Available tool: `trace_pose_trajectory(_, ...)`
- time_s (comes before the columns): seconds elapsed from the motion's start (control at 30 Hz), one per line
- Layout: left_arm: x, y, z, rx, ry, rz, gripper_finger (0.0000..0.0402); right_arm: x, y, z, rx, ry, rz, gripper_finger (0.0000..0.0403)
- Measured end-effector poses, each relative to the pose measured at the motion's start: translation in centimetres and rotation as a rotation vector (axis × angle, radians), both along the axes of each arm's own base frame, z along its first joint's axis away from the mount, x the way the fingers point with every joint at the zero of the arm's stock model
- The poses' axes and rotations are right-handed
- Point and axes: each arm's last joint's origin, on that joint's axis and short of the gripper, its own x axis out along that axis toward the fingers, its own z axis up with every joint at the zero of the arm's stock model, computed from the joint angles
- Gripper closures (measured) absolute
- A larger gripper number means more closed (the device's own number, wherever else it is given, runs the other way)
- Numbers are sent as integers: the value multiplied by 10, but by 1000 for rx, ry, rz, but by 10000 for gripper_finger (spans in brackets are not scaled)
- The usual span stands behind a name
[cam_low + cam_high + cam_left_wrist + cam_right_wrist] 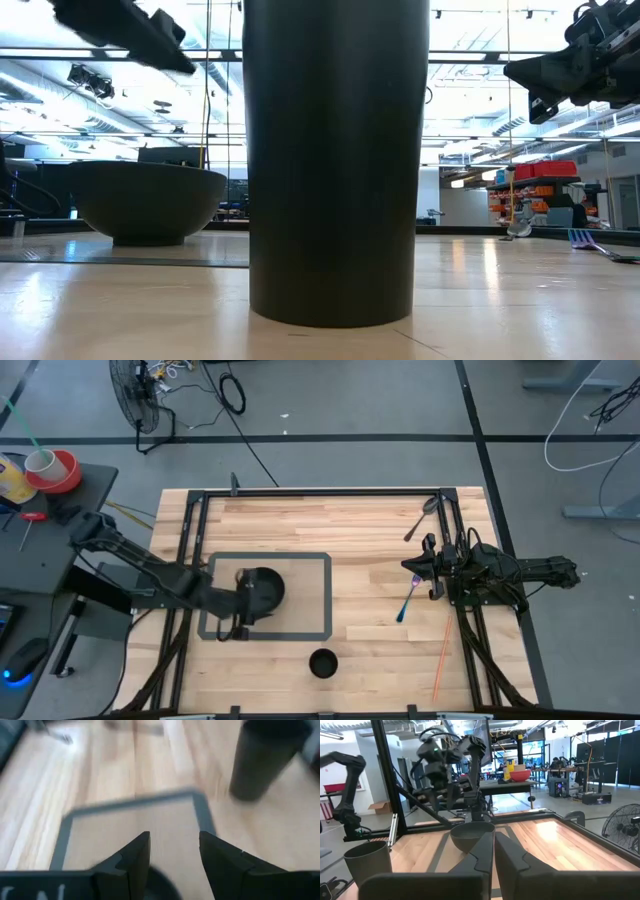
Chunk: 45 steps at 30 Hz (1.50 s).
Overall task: Pick & Place Utensil
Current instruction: Put the black cup on the top right of the black bowl on the gray placemat
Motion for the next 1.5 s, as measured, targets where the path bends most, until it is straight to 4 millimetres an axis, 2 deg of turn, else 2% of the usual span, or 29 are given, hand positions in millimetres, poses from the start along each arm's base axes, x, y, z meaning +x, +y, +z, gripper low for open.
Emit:
trace_pose_trajectory(0.1,-6,8,-2,-77,-173,-5,225,0,0,0,0,1,0,380)
trace_pose_trajectory(0.3,-2,28,-9,-219,-541,-22,225,0,0,0,0,1,0,380)
trace_pose_trajectory(0.5,6,50,-11,-215,-590,73,225,0,0,0,0,1,0,380)
trace_pose_trajectory(0.67,7,55,-11,-233,-600,110,225,0,-2,2,-16,-19,-60,380)
trace_pose_trajectory(0.77,7,53,-12,-238,-593,102,225,-2,-4,10,0,-102,-135,380)
trace_pose_trajectory(0.87,6,47,-12,-261,-586,75,225,-5,-4,22,112,-238,-127,380)
trace_pose_trajectory(0.97,3,36,-12,-294,-581,30,225,-10,-5,32,239,-362,-95,380)
trace_pose_trajectory(1.17,-6,10,-12,-342,-562,-68,225,-19,-6,47,299,-560,-111,380)
trace_pose_trajectory(1.33,-12,-5,-13,-336,-564,-51,225,-9,1,49,295,-523,88,380)
trace_pose_trajectory(1.5,-12,-9,-13,-315,-600,-16,225,13,11,43,307,-419,159,380)
